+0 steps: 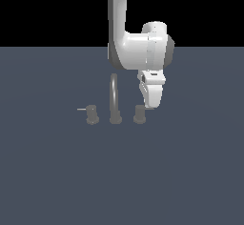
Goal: Turn on the faucet by rotating a designated handle.
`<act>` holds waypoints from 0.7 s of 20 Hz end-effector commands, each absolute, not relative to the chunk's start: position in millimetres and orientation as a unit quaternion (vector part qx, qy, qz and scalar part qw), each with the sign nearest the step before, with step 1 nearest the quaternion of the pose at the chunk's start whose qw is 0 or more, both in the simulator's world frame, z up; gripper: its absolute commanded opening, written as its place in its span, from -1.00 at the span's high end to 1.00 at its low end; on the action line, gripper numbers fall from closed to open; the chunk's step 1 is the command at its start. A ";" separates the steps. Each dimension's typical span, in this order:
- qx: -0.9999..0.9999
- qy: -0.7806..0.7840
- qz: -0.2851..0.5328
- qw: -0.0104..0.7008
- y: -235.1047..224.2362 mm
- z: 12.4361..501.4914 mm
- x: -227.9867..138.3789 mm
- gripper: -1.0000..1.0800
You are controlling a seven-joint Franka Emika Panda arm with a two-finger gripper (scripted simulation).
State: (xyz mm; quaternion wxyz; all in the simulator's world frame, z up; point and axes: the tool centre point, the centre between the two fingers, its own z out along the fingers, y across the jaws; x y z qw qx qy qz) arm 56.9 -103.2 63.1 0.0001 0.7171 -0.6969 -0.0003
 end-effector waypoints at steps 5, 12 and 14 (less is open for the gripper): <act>0.717 -0.698 0.000 0.000 -114.8 63.1 38.1 1.00; 0.719 -0.695 0.003 -0.003 -114.0 63.2 30.0 1.00; 0.718 -0.696 0.002 -0.003 -113.5 63.1 23.4 1.00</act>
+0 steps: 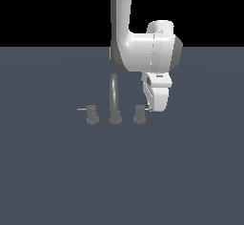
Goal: Turn on the faucet by rotating a designated handle.
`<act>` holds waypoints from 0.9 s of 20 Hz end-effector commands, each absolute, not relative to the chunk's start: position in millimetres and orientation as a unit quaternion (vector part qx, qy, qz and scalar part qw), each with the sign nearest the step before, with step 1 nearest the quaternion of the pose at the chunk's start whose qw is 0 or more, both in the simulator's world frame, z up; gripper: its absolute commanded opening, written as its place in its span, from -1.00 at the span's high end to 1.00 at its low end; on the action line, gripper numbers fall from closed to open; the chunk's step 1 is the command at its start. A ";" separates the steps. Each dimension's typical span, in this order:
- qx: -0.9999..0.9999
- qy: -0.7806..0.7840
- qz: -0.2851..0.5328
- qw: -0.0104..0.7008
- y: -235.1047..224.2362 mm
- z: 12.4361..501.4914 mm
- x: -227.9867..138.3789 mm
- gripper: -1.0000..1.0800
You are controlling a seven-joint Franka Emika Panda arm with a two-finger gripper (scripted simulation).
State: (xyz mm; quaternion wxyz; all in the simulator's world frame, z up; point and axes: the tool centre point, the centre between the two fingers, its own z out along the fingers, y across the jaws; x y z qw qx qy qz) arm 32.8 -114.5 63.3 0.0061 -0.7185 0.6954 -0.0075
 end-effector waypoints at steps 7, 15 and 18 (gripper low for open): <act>-0.717 0.697 -0.001 0.001 -111.9 63.1 -0.2 1.00; -0.714 0.700 -0.005 0.002 -105.7 62.8 -9.7 1.00; -0.715 0.699 -0.003 0.001 -94.3 62.8 -17.6 1.00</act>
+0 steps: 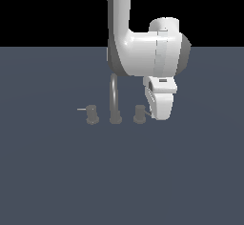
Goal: Turn on the faucet by rotating a designated handle.
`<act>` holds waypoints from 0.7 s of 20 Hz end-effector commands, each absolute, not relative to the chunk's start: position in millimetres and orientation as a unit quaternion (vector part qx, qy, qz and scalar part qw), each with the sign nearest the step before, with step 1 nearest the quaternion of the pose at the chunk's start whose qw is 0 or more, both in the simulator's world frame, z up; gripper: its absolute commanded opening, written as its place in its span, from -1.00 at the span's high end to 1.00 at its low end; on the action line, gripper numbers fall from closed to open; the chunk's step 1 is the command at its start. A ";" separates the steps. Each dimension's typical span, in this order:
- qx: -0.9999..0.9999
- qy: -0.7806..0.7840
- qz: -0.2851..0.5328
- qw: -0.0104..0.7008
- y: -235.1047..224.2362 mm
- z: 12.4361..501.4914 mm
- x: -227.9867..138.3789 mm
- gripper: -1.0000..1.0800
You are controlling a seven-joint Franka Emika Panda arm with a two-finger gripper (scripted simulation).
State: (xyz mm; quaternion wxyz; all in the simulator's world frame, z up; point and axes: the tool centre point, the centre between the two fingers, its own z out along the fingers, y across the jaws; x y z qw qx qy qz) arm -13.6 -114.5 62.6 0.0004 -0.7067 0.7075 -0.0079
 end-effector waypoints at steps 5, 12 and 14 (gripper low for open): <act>-0.716 0.698 0.000 0.000 -78.8 63.1 -28.3 1.00; -0.713 0.701 -0.002 0.000 -56.7 62.9 -19.8 1.00; -0.716 0.698 0.000 0.000 -41.6 63.1 -18.2 1.00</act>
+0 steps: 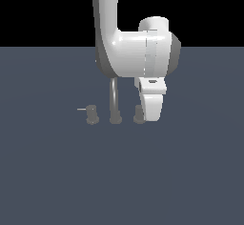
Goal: Turn on the faucet by rotating a designated handle.
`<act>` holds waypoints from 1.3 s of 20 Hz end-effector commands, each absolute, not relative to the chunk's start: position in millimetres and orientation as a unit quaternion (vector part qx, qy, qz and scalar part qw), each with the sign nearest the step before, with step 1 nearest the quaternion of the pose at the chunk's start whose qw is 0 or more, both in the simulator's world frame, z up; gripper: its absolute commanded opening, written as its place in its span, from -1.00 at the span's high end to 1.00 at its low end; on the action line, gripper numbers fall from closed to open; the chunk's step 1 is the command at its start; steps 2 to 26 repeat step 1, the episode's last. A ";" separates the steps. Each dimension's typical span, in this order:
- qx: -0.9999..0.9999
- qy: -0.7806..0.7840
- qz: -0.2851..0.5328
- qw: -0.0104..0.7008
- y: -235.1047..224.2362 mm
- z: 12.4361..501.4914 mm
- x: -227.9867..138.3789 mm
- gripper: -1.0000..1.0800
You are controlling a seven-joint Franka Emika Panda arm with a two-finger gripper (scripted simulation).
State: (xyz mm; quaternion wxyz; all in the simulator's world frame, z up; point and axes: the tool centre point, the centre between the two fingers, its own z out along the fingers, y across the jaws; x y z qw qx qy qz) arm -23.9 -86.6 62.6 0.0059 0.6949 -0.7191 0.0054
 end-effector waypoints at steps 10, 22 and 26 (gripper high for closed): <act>0.716 -0.698 0.000 0.000 -41.6 63.1 -18.2 1.00; 0.716 -0.698 0.000 0.000 -41.6 63.1 -18.2 1.00; 0.716 -0.698 0.000 0.000 -41.6 63.1 -18.2 1.00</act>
